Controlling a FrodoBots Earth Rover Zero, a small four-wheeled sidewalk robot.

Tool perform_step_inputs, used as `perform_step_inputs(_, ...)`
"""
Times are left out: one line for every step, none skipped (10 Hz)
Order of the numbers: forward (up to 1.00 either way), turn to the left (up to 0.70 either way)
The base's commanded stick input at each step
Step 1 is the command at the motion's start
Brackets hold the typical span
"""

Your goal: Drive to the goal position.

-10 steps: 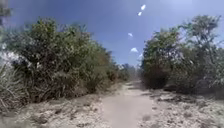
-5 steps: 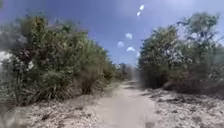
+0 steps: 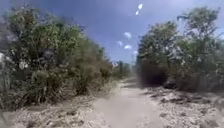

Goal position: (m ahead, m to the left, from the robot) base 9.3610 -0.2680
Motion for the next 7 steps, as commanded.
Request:
perform_step_inputs(0.44,-0.27)
perform_step_inputs(0.44,-0.27)
perform_step_inputs(0.44,0.02)
perform_step_inputs(0.44,0.02)
perform_step_inputs(0.44,-0.13)
perform_step_inputs(0.44,-0.27)
perform_step_inputs(0.44,-0.27)
